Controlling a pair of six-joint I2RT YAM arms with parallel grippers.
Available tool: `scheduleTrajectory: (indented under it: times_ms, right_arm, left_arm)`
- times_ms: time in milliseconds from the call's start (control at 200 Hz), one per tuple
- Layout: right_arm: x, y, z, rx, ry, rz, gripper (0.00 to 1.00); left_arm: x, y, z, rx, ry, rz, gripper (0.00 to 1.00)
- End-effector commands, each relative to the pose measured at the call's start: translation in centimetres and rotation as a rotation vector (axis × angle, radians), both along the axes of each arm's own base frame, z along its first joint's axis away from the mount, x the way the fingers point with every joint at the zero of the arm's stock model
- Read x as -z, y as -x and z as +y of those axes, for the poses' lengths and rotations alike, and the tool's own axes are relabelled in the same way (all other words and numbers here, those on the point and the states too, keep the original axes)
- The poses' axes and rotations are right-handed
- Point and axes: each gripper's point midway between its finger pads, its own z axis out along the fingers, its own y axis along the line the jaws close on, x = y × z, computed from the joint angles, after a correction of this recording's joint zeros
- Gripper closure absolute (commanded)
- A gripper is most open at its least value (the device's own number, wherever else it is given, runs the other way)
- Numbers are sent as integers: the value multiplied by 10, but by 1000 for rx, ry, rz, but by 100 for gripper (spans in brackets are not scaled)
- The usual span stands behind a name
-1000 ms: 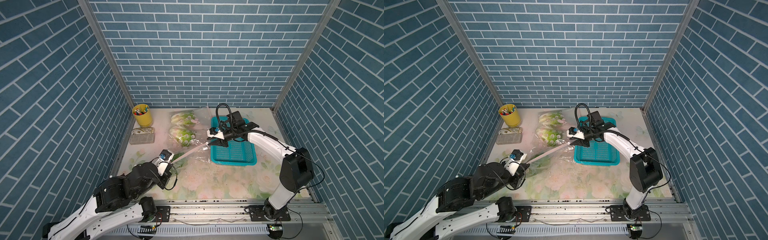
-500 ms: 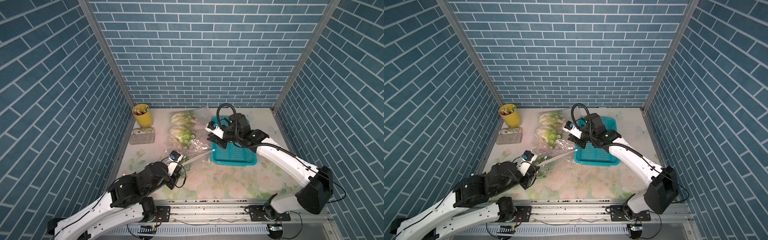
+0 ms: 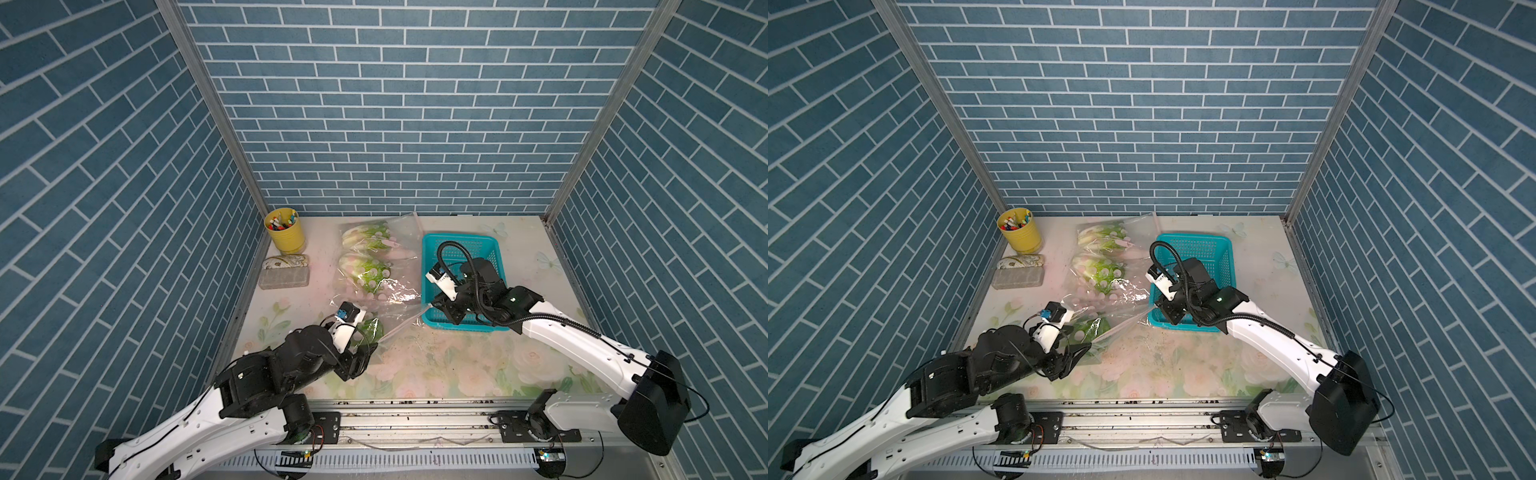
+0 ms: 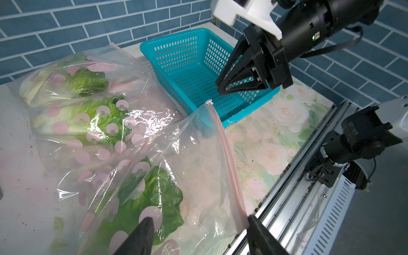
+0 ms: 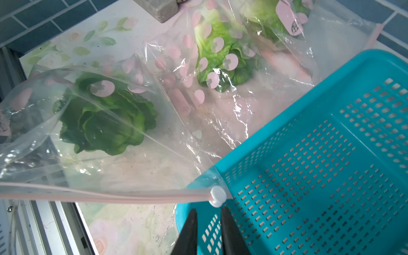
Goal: Open the zip-top bag and take out the chinese cabbages
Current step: Unzip the zipper on the zipper food storage bag, then pick up the Chinese cabbage from the zipper food storage bag.
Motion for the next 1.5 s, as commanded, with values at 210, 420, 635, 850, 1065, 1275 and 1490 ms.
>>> scheduleTrajectory:
  times_ms: [210,420,635,850,1065,1275,1490]
  right_arm:
    - [4,25,-2,92,-55,80,77]
    - [8,29,9,85,-61,89,79]
    - [23,34,-2,143,-69,109,80]
    - [38,52,-18,219,-91,216,65]
    - [43,75,-26,208,-115,275,70]
    - [46,102,-8,123,-180,338,88]
    - [52,112,6,85,-193,351,95]
  left_arm:
    - [-4,-9,9,-54,-69,-18,27]
    - [-6,-14,1,-52,-68,-28,27]
    - [-1,-14,-1,-64,-66,5,27]
    - [23,-17,-16,-53,-108,75,27]
    - [28,-20,-28,-41,-111,87,27]
    - [33,-22,-31,-38,-121,92,27]
    - [36,-22,-31,-44,-118,92,27]
